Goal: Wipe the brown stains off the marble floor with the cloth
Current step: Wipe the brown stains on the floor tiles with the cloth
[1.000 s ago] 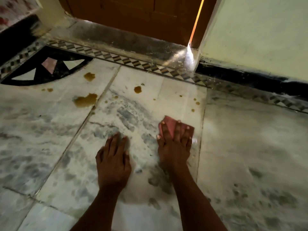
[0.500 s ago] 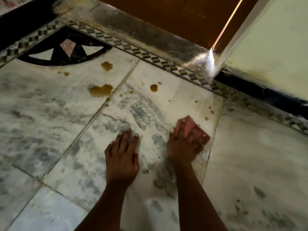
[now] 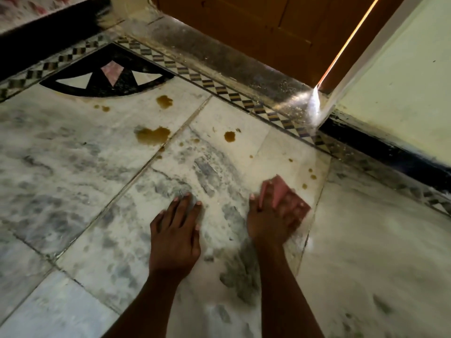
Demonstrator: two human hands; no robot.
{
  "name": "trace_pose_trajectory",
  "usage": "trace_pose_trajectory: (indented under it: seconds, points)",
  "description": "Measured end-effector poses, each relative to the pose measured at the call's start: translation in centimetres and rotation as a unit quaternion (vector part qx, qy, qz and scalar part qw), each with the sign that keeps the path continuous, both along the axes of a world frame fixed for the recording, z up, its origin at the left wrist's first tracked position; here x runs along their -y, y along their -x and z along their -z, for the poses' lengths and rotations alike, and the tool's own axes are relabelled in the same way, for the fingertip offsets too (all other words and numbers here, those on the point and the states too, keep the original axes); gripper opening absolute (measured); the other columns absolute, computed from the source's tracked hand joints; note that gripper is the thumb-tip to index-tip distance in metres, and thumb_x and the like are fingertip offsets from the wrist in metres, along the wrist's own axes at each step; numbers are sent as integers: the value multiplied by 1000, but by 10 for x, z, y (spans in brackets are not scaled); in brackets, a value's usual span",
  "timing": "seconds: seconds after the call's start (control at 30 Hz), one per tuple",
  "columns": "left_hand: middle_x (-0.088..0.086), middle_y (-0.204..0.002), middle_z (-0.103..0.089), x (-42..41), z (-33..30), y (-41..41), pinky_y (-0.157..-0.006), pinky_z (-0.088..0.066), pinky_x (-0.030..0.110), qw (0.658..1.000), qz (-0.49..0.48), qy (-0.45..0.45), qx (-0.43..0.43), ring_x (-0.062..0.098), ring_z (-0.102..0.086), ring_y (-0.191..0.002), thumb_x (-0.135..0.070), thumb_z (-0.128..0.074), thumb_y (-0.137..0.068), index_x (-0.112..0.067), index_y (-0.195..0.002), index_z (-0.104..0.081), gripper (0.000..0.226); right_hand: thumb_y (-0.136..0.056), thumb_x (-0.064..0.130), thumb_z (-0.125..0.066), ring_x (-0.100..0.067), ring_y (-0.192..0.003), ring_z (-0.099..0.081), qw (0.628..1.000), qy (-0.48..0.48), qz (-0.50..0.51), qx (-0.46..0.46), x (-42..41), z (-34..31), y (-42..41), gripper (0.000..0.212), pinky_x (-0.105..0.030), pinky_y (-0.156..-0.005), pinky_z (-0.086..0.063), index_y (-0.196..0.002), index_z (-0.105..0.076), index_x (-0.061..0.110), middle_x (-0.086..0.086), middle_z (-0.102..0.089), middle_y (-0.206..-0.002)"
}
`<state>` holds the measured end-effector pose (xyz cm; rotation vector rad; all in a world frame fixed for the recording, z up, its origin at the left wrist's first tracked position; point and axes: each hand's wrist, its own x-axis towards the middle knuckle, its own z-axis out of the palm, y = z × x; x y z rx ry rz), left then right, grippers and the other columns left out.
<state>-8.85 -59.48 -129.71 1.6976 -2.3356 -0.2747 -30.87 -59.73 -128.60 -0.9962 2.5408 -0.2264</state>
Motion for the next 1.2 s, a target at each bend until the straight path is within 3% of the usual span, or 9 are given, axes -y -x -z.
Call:
trace_pose_trajectory:
  seconds: [0.2,0.3,0.4,0.53,0.63,0.83,0.93,1.07,1.2]
  points:
    - [-3,-172,-37,0,0,-1,-116,-35,51,1000,1,2,-5,22,-35,-158,-39,-37,-101,-31,-158,-48,58,-100,72,-22,-33,-165,12,973,55,-217,-62,-92,3,-15,63,-53,-129,-13,-160,-4,65,2,6,-179]
    - [0,-171,-38,-1,1,1,-116,-36,53,1000,14,14,2,25,-37,-157,-39,-35,-102,-27,-158,-49,59,-98,72,-17,-35,-165,4,993,34,-94,-60,-120,1,25,64,-58,-128,-21,-158,0,63,0,-3,-180]
    - [5,-168,-43,-5,-2,0,-120,-33,57,999,25,33,27,32,-42,-154,-36,-38,-98,-22,-154,-54,60,-105,69,-19,-36,-164,10,999,24,7,-35,-80,2,44,58,-57,-131,-6,-149,18,61,-3,5,-180]
    - [12,-156,-56,6,-11,13,-123,-30,59,998,42,42,34,37,-53,-141,-35,-44,-85,-13,-144,-61,65,-106,66,-20,-38,-163,15,993,37,-99,-45,-55,7,36,60,-58,-131,3,-162,-2,59,-6,6,-179]
    - [13,-159,-52,23,-16,53,-119,-37,58,996,80,18,-18,37,-52,-143,-36,-44,-90,-13,-147,-57,63,-102,69,-17,-30,-164,14,977,56,-191,-72,-106,8,34,61,-52,-131,-5,-159,4,65,2,8,-179]
    - [8,-169,-40,18,4,95,-123,-32,51,998,57,22,-34,30,-37,-156,-40,-39,-101,-17,-157,-48,61,-105,70,-20,-33,-162,21,999,16,-4,-35,-97,2,64,63,-54,-131,2,-147,26,63,-1,17,-178]
    - [8,-169,-39,23,3,96,-123,-32,53,998,49,20,-36,31,-37,-156,-40,-39,-100,-17,-157,-48,62,-105,70,-20,-41,-161,21,998,38,-29,-29,-54,4,53,68,-59,-130,7,-137,38,57,-10,16,-177]
    - [8,-169,-40,22,0,96,-122,-33,54,998,41,13,-41,31,-38,-155,-40,-38,-100,-17,-157,-48,61,-102,67,-23,-37,-165,3,981,90,-154,-69,-77,8,36,63,-57,-131,-13,-162,-5,60,-4,-5,-179]
    - [6,-170,-39,23,-4,96,-121,-34,53,998,39,4,-48,31,-38,-155,-39,-40,-99,-18,-157,-48,62,-101,65,-22,-31,-166,-3,981,94,-145,-90,-125,5,53,60,-54,-125,-27,-159,-9,66,2,-9,-179]
